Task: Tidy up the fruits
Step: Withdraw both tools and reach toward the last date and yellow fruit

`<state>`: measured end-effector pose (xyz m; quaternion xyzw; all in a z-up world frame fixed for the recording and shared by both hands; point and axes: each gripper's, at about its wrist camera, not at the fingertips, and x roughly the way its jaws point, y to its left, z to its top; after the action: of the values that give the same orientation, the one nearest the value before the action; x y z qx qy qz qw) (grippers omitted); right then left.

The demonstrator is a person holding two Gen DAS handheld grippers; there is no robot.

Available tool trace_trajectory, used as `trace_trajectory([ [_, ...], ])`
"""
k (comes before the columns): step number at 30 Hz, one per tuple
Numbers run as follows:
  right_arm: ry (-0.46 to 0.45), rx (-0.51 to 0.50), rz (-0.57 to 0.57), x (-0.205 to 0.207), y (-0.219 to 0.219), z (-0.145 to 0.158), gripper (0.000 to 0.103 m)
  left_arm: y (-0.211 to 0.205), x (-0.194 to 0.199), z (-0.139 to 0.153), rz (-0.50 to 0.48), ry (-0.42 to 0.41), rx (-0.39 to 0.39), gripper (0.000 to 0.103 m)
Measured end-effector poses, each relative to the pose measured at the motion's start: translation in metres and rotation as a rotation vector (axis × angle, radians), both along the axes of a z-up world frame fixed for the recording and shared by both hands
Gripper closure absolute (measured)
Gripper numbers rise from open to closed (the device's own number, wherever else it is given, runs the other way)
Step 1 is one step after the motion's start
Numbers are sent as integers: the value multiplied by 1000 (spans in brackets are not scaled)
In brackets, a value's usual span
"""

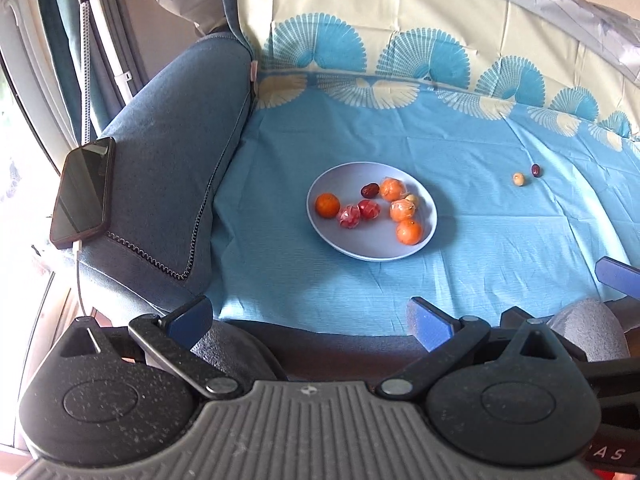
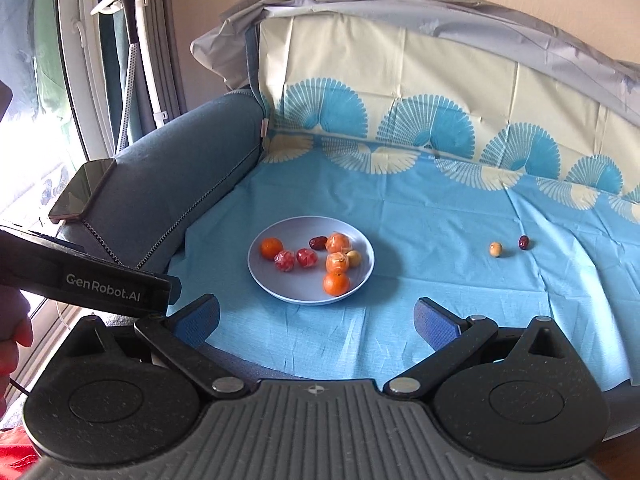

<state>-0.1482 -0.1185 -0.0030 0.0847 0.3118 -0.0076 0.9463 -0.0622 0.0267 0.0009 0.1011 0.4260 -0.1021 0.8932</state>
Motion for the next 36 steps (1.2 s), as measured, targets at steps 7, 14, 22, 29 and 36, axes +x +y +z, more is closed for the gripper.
trace_trajectory([
  [7,-6,-7,3,-3,2,2,1,2,-1,1,2,-1,-6,0],
  [14,7,-7,7,1,3,0,1,2,1,0,1,6,1,0],
  [22,23,-3,13,7,3,-5,1,0,8,-6,-3,20,19,0],
  [29,-3,-27,-88,8,-33,-15,1,-23,19,-13,-28,32,60,0],
  [36,19,-18,-307,20,-130,-44,1,-88,49,-25,-113,26,84,0],
])
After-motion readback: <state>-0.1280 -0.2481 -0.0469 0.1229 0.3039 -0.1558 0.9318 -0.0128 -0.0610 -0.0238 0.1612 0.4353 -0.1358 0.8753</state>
